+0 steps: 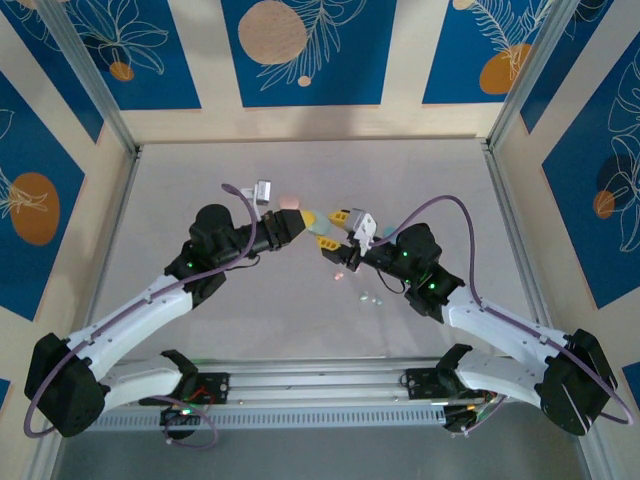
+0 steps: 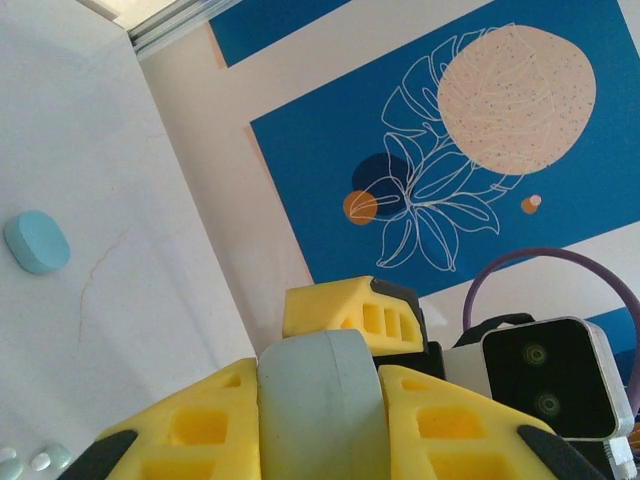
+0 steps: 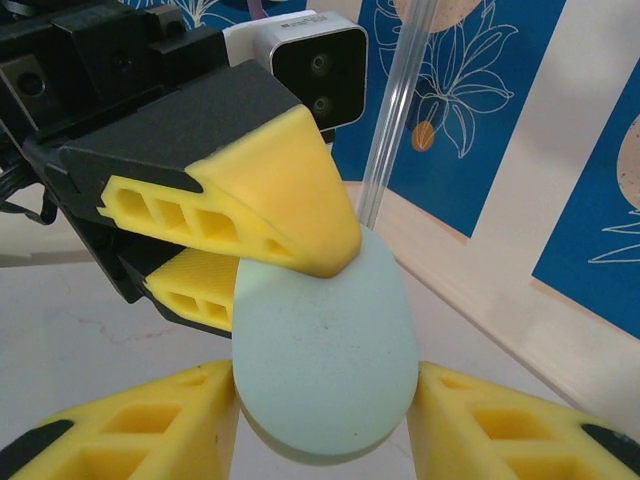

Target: Insert the wireless bluetooth earbuds into the charging case

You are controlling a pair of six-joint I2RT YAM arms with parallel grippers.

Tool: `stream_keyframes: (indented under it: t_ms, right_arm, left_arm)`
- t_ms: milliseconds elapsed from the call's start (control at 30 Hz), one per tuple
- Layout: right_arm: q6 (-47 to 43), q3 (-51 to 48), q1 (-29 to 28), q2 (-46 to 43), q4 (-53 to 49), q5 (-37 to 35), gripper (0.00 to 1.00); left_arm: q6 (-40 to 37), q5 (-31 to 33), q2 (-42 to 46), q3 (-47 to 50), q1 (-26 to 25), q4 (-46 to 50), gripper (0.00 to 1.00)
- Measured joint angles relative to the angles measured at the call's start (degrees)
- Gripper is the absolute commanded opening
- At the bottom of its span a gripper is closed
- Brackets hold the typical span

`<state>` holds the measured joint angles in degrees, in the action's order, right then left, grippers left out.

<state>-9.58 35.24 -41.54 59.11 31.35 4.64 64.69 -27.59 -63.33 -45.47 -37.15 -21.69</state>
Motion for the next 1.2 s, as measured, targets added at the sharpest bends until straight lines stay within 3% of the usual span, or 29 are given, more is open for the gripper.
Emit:
stream_keyframes:
  t_ms: [200,333,533,733,967,1033,1200]
  right_arm:
    - [0.22,0.24,0.0,0.0,0.7,0.35,0.52]
    - [0.5,0.46,0.0,0.04,0.79,0.46,0.41]
    - [0.17,1.09,0.02,0.04,-0.33,0.79,0.5]
    - [-0.04,1.2,0.44,0.02,-1.42,1.31,0.51]
    - [-0.59,1.31,0.57,-0.02,-2.1,1.4,0.4]
    - [-0.52,1.31,0.68,-0.07,-2.23,1.46,0.37]
    - [2.43,2.97,2.49,-0.07,-4.74,5.38,0.32]
  left_arm:
    - [0.39,-1.16,-0.39,0.0,0.0,0.02,0.15]
    - [0.39,-1.33,-0.59,0.0,0.0,0.0,0.15]
    - [0.42,-1.4,-0.59,0.0,0.11,-0.22,0.15]
    - [0.37,-1.97,-0.59,0.0,0.09,-0.2,0.14]
    - [0.35,-1.97,-0.59,0.0,0.11,-0.2,0.15]
    - [0.31,-1.95,-0.59,0.0,0.15,-0.2,0.18]
    - [-2.47,-1.97,-0.24,0.0,0.13,-0.2,0.48]
